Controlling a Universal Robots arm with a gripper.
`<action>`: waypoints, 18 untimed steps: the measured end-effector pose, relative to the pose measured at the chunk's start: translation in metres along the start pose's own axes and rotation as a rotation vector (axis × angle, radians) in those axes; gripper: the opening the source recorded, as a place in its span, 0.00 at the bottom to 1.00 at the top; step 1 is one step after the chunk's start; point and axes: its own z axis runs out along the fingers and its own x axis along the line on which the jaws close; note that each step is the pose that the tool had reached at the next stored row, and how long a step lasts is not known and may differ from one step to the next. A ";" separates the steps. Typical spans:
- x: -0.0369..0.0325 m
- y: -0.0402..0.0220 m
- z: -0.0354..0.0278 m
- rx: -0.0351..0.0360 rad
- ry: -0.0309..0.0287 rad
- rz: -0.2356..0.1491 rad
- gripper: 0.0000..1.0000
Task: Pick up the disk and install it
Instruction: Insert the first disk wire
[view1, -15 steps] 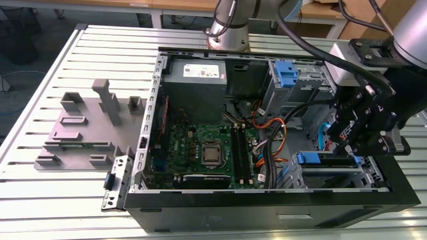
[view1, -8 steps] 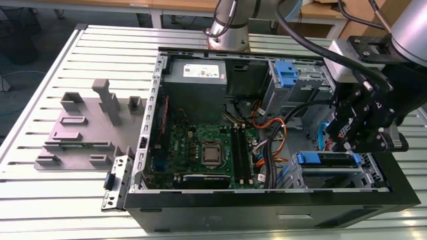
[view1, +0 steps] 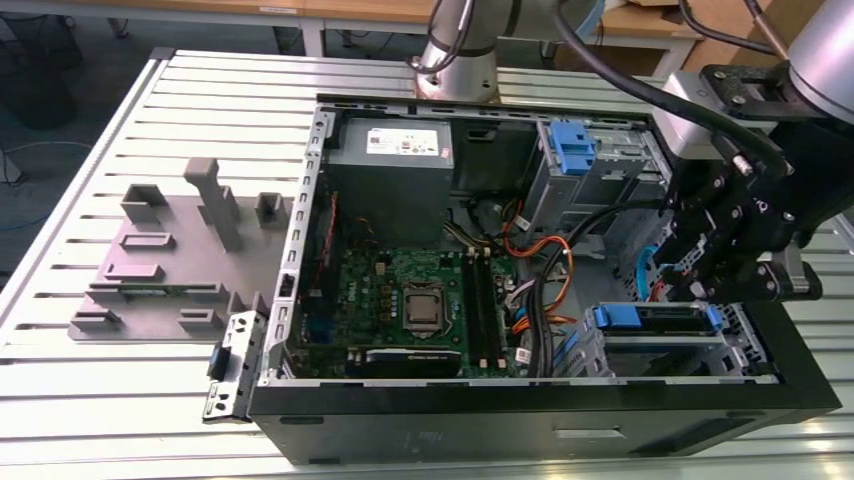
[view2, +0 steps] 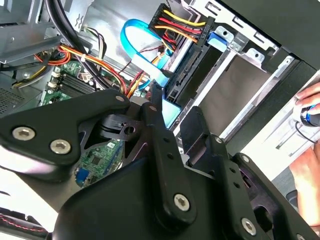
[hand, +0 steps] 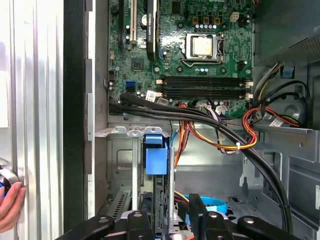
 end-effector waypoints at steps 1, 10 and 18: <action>-0.0035 -0.0008 0.0004 -0.0001 0.0004 0.000 0.42; -0.0108 -0.0105 0.0040 0.0000 0.0009 0.000 0.42; -0.0112 -0.0123 0.0056 0.0000 0.0018 0.000 0.42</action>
